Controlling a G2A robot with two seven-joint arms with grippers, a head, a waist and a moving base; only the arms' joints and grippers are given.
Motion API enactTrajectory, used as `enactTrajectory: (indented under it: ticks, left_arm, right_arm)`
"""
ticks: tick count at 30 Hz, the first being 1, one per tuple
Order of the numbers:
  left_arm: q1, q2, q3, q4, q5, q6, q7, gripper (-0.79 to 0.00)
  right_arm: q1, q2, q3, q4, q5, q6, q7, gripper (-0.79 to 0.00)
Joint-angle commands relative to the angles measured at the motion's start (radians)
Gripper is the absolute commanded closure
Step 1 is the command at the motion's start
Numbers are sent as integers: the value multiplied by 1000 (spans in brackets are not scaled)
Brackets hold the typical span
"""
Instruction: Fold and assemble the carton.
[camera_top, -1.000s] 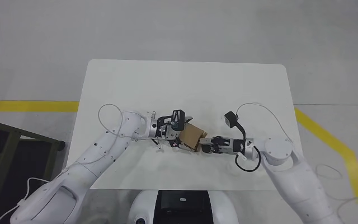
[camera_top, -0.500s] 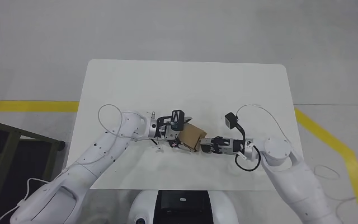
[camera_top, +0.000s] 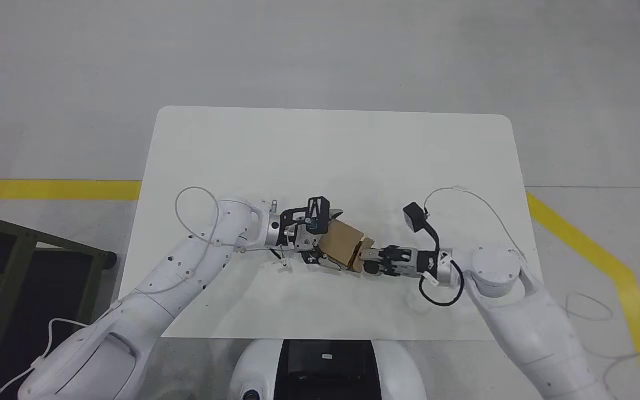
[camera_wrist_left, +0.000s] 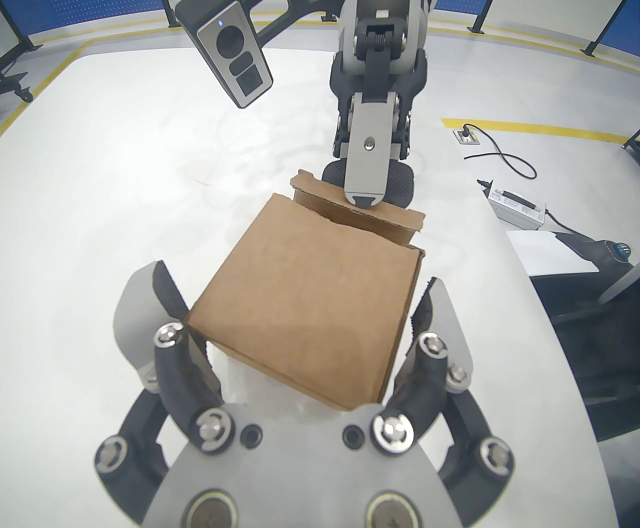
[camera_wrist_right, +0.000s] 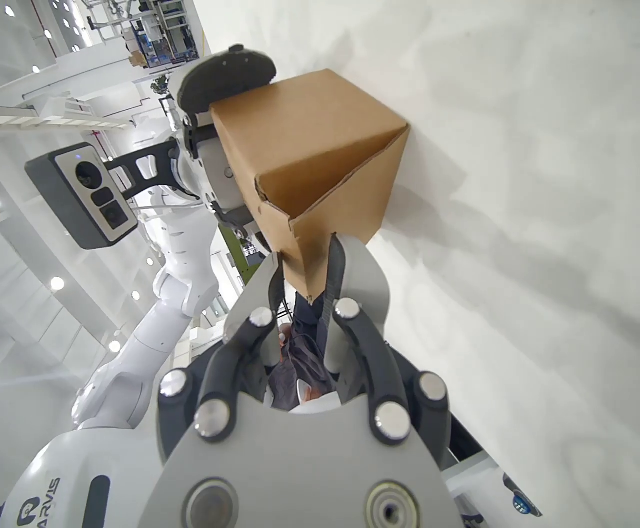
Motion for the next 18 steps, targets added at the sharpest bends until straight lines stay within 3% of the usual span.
enactTrajectory:
  ticks: [1, 18]
  left_arm:
    - [0, 0, -1, 0, 0, 0, 0, -785]
    - [2, 3, -2, -3, 0, 0, 4, -785]
  right_arm:
    - [2, 0, -3, -2, -8, 4, -4, -154]
    - [27, -1, -31, -36, -58, 35, -22, -139]
